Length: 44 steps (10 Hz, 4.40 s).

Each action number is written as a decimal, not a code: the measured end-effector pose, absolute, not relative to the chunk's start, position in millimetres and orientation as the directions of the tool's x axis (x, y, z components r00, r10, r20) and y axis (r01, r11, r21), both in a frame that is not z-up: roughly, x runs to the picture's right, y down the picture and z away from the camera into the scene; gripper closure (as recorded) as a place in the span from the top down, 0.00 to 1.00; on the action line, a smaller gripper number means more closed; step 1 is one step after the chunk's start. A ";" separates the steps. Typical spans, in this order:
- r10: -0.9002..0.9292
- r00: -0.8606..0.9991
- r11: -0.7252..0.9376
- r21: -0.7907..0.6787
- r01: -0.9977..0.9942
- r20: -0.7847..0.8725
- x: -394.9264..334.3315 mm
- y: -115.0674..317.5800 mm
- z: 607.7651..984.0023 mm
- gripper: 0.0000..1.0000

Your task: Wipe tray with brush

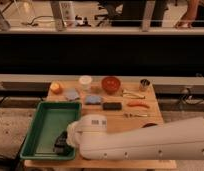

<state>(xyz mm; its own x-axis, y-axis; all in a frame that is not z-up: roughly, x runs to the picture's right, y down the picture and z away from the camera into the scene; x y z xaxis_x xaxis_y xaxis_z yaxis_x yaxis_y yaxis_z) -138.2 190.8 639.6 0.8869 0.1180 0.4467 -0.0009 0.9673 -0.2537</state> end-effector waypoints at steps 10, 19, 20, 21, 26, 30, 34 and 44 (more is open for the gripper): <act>0.042 0.914 0.982 -0.187 0.038 0.404 -115.4 117.2 694.9 0.00; 0.002 0.906 0.983 -0.167 0.077 0.424 -120.0 57.7 750.8 0.00; -0.002 0.903 0.983 -0.165 0.081 0.430 -123.5 53.2 755.3 0.00; -0.005 0.900 0.983 -0.163 0.085 0.435 -127.4 50.8 757.3 0.00; -0.033 0.877 0.981 -0.152 0.120 0.480 -166.9 44.5 762.6 0.00; -0.055 0.854 0.979 -0.139 0.147 0.517 -197.7 40.7 761.6 0.00; -0.071 0.829 0.977 -0.127 0.169 0.554 -222.2 37.6 756.5 0.00; -0.131 0.799 0.963 -0.116 0.243 0.587 -256.9 83.7 707.6 0.00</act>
<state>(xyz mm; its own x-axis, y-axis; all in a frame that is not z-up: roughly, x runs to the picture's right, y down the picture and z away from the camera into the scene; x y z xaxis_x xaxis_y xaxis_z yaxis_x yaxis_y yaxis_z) -256.9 83.7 707.6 0.7989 -0.1310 0.5870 0.2434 0.9629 -0.1165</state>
